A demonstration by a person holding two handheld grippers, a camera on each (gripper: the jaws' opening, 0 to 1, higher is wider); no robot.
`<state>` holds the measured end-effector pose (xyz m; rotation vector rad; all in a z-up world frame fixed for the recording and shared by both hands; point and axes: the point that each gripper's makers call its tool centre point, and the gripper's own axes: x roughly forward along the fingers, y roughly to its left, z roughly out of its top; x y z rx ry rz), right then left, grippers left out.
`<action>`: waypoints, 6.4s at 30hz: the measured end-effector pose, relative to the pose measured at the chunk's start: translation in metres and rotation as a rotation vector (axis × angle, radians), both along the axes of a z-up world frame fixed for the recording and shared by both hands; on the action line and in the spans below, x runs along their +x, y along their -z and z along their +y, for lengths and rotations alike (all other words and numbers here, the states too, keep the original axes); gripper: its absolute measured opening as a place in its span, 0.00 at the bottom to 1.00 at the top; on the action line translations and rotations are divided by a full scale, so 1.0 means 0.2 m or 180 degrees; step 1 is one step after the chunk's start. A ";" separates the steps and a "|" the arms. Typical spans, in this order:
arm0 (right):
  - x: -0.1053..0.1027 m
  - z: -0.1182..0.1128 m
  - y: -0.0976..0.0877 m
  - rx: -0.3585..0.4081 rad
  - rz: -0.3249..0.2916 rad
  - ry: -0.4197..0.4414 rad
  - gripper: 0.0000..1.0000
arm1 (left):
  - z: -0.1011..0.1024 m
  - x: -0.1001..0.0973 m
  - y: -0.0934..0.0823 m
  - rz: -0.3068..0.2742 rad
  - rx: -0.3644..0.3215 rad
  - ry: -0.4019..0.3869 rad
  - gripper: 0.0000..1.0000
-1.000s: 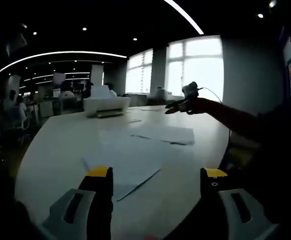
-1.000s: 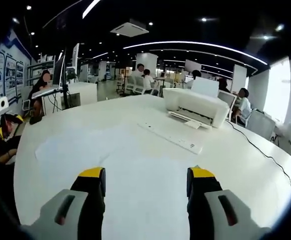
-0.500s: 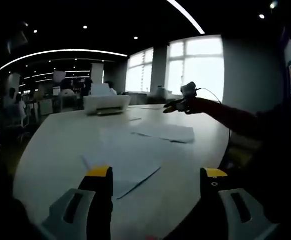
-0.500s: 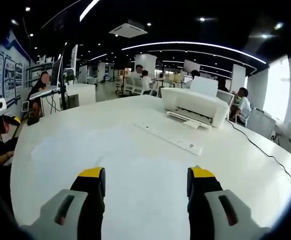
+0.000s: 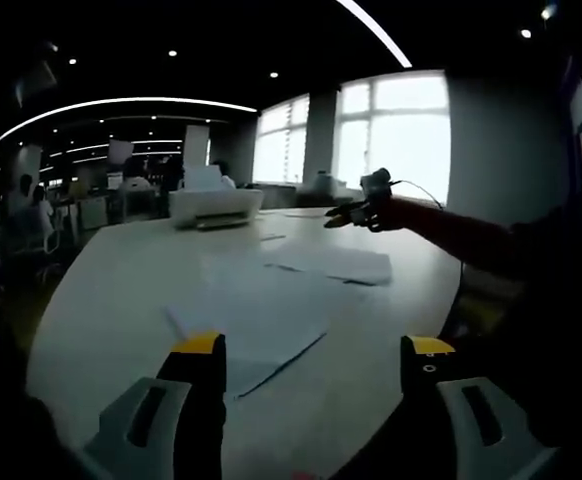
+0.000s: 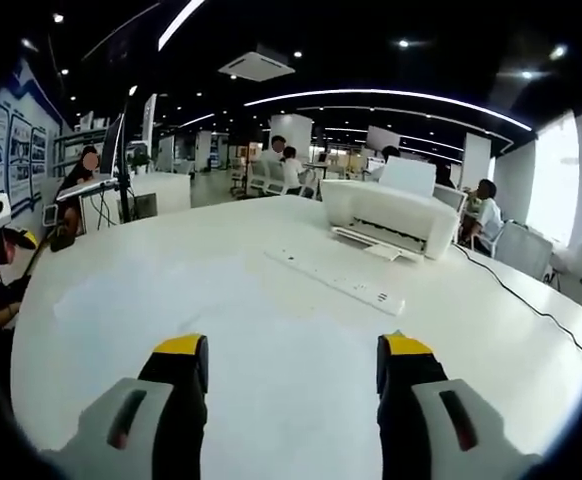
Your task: Organize the stack of printing papers by aligning and flattening the scattered papers on the table
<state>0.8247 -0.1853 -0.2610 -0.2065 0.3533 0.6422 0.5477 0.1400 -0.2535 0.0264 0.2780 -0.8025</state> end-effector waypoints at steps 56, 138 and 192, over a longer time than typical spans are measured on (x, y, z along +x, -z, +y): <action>0.30 0.08 0.28 0.0000 0.0157 -0.0083 0.76 | 0.15 0.17 0.08 0.0224 -0.0002 -0.0172 0.73; 0.31 0.08 0.44 -0.0036 0.0491 -0.0127 0.48 | 0.09 0.11 0.11 0.0285 0.0035 -0.0162 0.73; -0.05 0.32 -0.03 0.0139 -0.0321 -0.1099 0.16 | 0.10 0.13 0.12 0.0273 0.0046 -0.0136 0.73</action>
